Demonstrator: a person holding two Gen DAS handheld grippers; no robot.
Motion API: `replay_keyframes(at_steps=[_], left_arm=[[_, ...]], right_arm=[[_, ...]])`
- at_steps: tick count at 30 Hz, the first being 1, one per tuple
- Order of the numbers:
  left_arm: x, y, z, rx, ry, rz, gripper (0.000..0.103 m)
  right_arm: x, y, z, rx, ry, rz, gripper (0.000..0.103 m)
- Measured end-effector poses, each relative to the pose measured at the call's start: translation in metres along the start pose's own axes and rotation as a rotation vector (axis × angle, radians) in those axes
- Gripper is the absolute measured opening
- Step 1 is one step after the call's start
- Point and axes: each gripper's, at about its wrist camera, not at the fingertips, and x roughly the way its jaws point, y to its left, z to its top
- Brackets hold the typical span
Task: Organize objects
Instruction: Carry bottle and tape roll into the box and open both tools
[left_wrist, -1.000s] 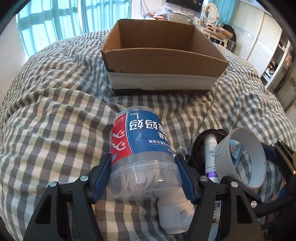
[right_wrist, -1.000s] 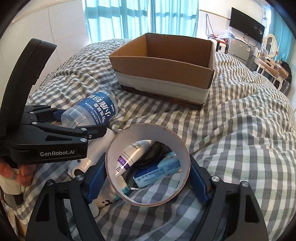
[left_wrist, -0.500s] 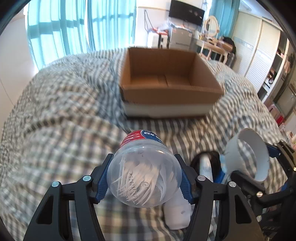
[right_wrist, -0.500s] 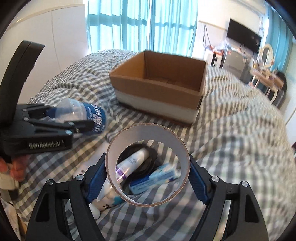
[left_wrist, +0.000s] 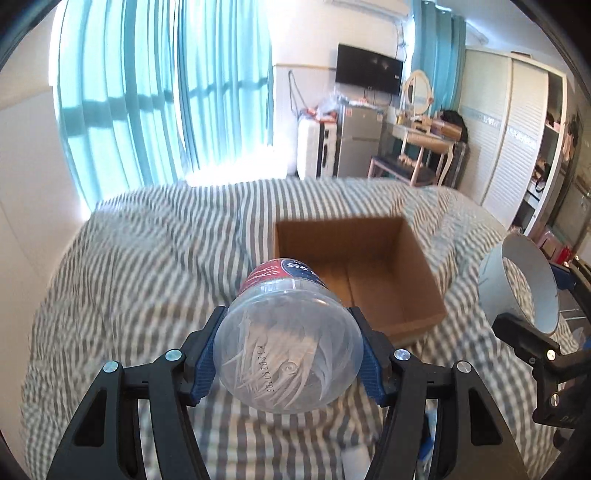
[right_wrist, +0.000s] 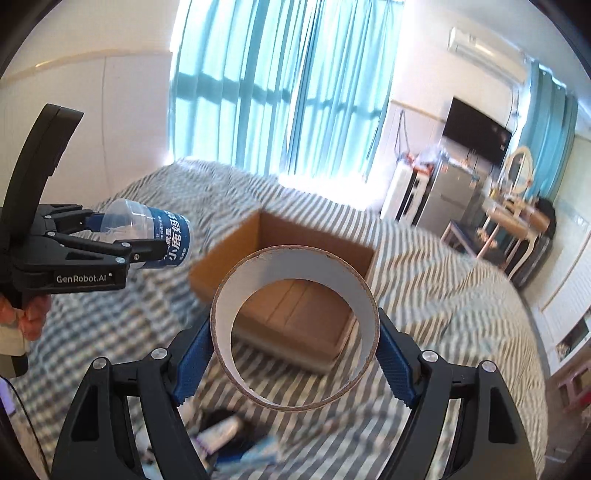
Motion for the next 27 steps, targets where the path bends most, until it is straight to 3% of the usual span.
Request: replay_keyframes(at_steps=[8,14,21,27], left_arm=[[0.031,-0.008,0.062,0.030,-0.065,-0.008,0.065],[0.082,-0.018,0.081,0.057,-0.029,-0.020,0.065],[0.138,-0.029,0.077,0.108,0.012,-0.020,0.065],[0.169,-0.031,0.066,0.105,0.047,-0.031,0.065]], right_arm=[[0.054,-0.032,0.056,0.049,-0.026,-0.009,0.080],[0.109,-0.050,0.076,0.077,0.005,-0.005,0.080],[0.175,-0.065,0.067,0.075,0.079,0.001,0.080],[0.205,-0.074,0.044,0.069,0.114,0.001,0.080]])
